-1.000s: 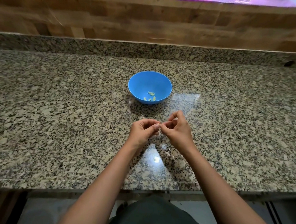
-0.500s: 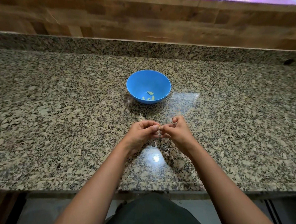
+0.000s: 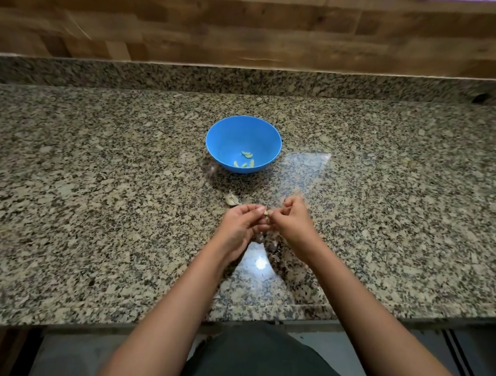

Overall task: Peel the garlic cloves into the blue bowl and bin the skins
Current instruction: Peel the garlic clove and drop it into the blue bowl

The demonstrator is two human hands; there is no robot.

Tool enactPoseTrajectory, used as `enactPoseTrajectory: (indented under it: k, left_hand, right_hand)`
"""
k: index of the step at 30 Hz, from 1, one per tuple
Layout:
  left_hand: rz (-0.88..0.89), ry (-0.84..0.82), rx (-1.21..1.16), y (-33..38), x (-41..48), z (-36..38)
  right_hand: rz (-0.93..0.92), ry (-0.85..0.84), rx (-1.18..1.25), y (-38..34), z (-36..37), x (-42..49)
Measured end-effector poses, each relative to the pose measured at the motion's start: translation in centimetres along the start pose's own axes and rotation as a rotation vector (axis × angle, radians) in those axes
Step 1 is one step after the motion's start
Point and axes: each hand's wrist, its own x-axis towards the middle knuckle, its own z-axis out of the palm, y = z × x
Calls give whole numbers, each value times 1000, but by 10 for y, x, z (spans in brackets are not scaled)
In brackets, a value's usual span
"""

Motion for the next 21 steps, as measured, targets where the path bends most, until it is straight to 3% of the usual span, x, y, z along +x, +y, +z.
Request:
enactPoseTrajectory:
  k: [2,5,8,13,17,21]
  left_hand:
    - [30,-34,161,-1,1,-3]
    - [46,-39,303,2,1,0]
    - [34,-24,224,1,-2,3]
    - [81,13,84,2,-1,-3]
    - [88,53,-200,-1,-2,-1]
    - [102,41,-233,-4,-2,2]
  right_hand:
    - [121,-107,246,-1,-7,3]
    - [122,-135,179,-2,-7,4]
    - [118,-131,174,-3,0,0]
    - [181,-86,534,-1,-5,2]
    - [73,-110,423,-1,-4,-3]
    - [-14,-40,382,-2,0,-7]
